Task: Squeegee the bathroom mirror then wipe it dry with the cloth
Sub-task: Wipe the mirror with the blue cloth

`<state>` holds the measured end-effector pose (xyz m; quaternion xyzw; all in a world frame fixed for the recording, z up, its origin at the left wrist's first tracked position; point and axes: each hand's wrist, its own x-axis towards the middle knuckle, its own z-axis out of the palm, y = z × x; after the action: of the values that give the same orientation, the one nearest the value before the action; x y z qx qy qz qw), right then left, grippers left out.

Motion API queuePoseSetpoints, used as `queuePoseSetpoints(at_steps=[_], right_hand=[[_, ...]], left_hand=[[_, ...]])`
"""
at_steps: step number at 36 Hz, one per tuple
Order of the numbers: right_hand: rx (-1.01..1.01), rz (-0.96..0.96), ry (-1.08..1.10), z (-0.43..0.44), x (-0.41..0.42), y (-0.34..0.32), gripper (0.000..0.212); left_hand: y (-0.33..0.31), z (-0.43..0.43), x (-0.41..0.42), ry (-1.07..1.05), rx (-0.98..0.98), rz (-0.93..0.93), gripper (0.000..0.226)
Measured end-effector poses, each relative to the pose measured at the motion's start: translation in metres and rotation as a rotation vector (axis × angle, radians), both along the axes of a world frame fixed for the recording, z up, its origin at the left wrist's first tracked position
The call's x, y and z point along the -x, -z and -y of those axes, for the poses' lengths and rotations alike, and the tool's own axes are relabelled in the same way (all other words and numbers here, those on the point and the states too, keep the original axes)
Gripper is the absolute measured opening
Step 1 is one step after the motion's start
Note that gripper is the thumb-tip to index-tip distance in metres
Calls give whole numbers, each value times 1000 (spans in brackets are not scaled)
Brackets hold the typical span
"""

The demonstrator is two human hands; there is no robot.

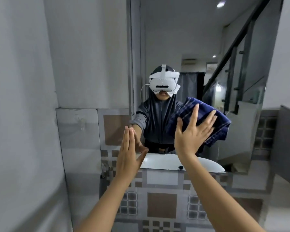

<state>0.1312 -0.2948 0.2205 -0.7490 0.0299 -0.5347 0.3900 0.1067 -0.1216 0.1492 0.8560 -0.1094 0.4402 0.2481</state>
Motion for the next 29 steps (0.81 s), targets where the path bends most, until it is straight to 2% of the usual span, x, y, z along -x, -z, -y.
queuePoseSetpoints(at_steps=[3, 6, 12, 17, 19, 21, 23, 29], right_hand=[[56, 0, -32, -29, 3, -8, 63], [224, 5, -52, -53, 4, -17, 64], [804, 117, -62, -55, -3, -20, 63], [1284, 235, -20, 8, -9, -23, 55], [1388, 222, 11, 41, -10, -22, 56], [1369, 199, 46, 71, -8, -19, 58], [1270, 181, 77, 100, -5, -17, 58], [750, 53, 123, 154, 1, 12, 58]], left_hand=[[11, 0, 1, 26, 50, -7, 90], [17, -1, 1, 7, 60, -9, 90], [24, -4, -3, -25, 22, 28, 87], [29, -2, -4, -54, 27, 33, 83], [29, -2, -3, -88, 15, 36, 85], [27, -2, -3, -105, -3, 80, 87], [22, -1, -4, -125, -9, 125, 84], [-18, 6, -7, -140, -39, 194, 79]])
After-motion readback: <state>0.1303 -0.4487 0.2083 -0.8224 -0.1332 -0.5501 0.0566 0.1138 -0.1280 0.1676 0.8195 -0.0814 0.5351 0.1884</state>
